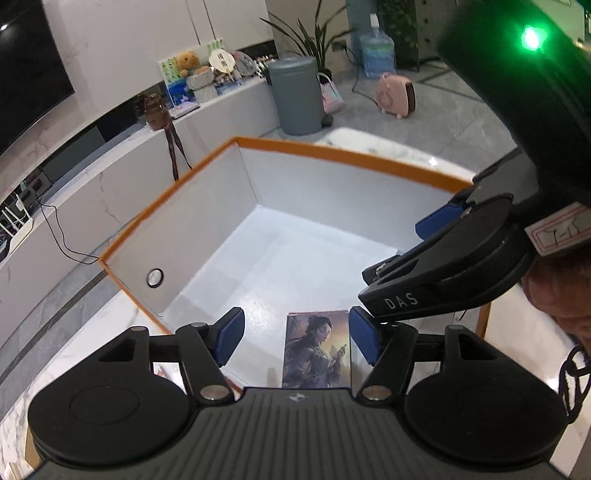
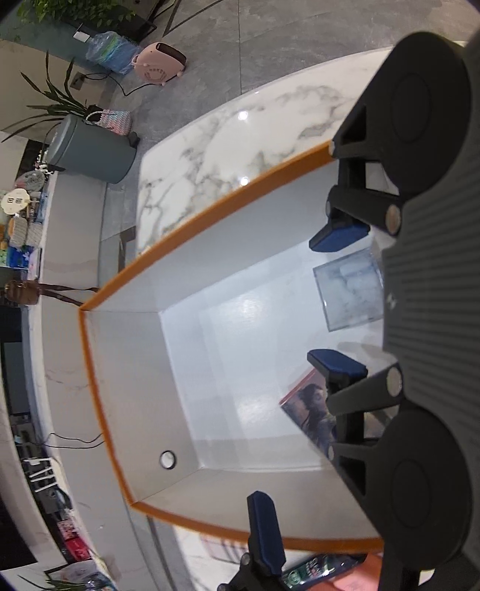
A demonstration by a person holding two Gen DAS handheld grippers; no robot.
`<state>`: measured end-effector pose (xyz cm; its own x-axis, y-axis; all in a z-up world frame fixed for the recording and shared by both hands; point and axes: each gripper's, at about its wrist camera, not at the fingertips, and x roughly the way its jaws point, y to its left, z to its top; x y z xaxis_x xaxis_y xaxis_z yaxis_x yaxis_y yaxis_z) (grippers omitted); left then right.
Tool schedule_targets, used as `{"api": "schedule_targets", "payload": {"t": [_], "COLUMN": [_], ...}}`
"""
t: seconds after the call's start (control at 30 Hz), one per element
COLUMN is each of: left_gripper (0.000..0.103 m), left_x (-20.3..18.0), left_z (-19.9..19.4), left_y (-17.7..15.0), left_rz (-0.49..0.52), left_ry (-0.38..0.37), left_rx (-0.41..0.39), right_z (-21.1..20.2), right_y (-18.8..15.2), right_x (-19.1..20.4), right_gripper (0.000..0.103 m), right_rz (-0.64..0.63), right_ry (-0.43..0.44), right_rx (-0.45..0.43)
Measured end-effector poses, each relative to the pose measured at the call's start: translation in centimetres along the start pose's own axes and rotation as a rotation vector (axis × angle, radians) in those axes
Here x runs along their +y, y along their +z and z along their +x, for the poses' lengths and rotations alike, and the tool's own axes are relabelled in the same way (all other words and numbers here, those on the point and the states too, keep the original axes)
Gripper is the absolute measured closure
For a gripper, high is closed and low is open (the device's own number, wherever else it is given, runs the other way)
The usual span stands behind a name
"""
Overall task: Organize rigid objects
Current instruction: 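Lower and release the book with the left tool while the right tool releases the clear box inside, then move both tools back from the orange box toward the table items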
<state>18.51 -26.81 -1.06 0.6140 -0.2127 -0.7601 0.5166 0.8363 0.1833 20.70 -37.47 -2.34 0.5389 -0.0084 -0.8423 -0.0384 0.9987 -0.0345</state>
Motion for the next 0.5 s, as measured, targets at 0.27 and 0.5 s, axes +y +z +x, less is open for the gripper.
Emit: {"api": "schedule_targets", "payload": {"t": [0.27,0.5], "left_gripper": [0.027,0.026], "left_x": [1.9,4.3], "left_z": [-3.3,-7.0], "left_y": [-0.6,-2.9], "left_rz": [-0.048,-0.098], "left_ry": [0.011,0.041], "left_rx": [-0.060,-0.132], "right_z": [-2.6,-5.6], "right_y": [0.4,0.6], "right_x": [1.4,3.7], "right_gripper": [0.043,0.041], "right_rz": [-0.014,-0.025], "right_ry": [0.029,0.076], "right_rx": [-0.056,-0.124]}}
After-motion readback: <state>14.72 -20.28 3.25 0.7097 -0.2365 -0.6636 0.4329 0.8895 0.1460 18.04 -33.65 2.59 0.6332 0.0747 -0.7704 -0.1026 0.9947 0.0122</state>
